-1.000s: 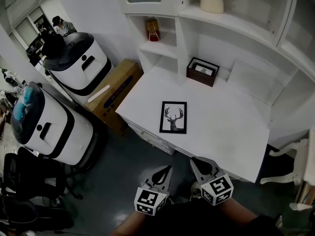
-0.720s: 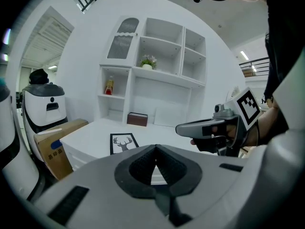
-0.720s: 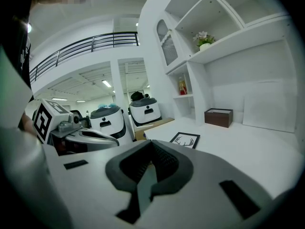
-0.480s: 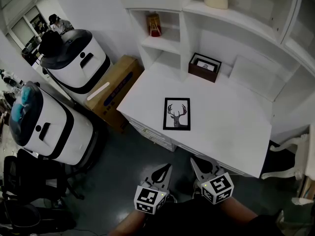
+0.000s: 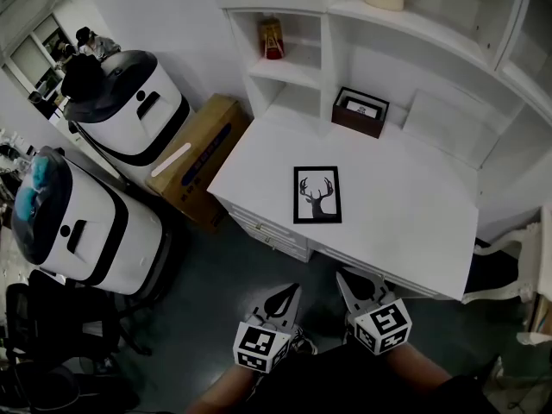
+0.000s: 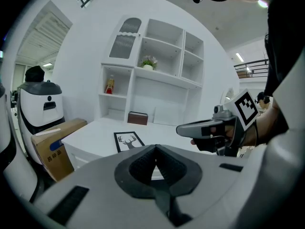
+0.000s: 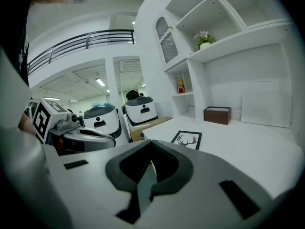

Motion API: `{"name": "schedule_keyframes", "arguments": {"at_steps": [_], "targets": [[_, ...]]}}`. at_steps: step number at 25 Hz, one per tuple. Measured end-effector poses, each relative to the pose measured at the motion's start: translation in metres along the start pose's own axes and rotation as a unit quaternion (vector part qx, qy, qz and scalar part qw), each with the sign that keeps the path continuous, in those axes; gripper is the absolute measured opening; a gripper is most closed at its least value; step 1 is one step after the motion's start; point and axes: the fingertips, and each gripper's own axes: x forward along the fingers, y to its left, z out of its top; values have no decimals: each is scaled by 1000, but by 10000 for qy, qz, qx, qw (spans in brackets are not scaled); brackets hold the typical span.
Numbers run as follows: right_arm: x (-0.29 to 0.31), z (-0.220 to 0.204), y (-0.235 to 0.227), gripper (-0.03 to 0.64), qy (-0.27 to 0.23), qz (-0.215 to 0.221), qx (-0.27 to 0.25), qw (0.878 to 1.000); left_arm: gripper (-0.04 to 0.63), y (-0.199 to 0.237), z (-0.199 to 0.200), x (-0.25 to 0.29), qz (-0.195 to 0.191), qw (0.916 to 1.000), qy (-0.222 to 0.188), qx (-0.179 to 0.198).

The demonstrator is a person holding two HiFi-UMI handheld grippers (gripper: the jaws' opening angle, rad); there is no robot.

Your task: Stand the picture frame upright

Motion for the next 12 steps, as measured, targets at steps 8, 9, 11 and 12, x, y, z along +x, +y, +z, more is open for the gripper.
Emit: {"name": "schedule_keyframes", "arguments": {"at_steps": [8,9,11,12], "targets": [[10,-1,17,2,-64,-284,61,9996,5,21,-3,-15,-193,9998,-17,68],[11,-1,19,2,-66,-319,60,9995,5,24,-3,-16,-210,9998,-25,73],[14,-2,22,2,-71,-391,61,9992,5,30,-4,-18,-242,9997,-40,72],[15,-2,23,2,-75,-433,65,9990,5,32,-5,-20,-259,9996,-44,70]]}}
